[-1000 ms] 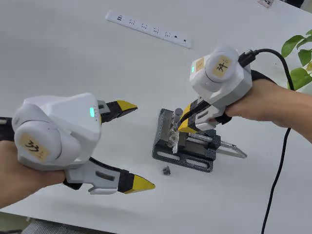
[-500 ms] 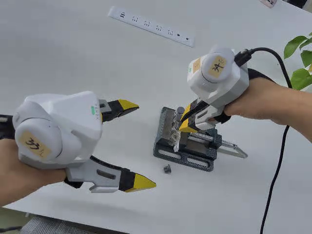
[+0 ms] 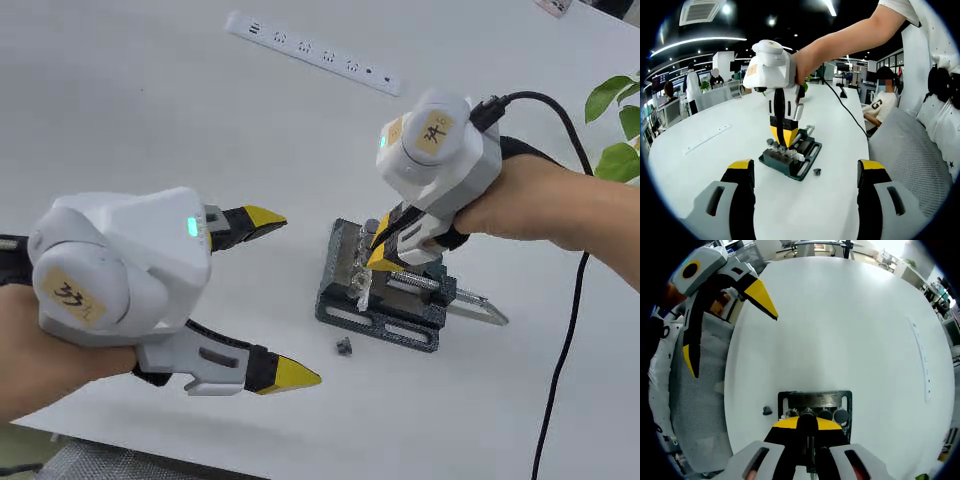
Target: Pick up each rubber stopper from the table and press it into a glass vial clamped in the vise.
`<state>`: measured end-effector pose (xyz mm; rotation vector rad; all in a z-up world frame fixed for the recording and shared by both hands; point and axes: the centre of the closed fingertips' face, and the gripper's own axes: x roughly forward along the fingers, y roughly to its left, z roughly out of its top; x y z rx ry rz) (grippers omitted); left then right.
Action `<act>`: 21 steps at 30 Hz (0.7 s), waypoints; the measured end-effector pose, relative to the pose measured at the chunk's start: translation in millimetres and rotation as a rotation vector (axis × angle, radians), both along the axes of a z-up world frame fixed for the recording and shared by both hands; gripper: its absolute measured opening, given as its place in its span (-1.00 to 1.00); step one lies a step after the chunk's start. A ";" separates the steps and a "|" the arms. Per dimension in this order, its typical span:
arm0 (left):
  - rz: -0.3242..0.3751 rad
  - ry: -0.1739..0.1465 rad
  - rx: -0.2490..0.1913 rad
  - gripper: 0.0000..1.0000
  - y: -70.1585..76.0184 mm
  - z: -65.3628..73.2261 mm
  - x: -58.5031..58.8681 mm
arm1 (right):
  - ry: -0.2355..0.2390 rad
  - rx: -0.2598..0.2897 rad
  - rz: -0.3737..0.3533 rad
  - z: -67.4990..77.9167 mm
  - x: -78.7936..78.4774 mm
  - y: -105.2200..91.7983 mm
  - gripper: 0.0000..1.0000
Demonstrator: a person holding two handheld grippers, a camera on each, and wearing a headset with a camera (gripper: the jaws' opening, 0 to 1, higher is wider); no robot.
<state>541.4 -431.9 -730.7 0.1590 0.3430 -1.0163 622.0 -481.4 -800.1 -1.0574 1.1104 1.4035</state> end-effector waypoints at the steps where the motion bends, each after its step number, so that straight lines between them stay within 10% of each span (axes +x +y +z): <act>1: 0.001 0.001 -0.001 0.67 0.1 -0.3 0.3 | 0.000 -0.003 -0.002 -0.3 0.2 0.3 -0.90; 13: 0.002 -0.001 -0.010 0.66 -1.4 0.8 3.9 | -0.020 -0.081 0.039 -3.2 0.8 1.0 -0.92; 21: -0.005 -0.004 -0.005 0.63 -3.0 3.7 3.9 | -0.017 -0.036 0.028 -0.6 1.9 -1.1 -0.87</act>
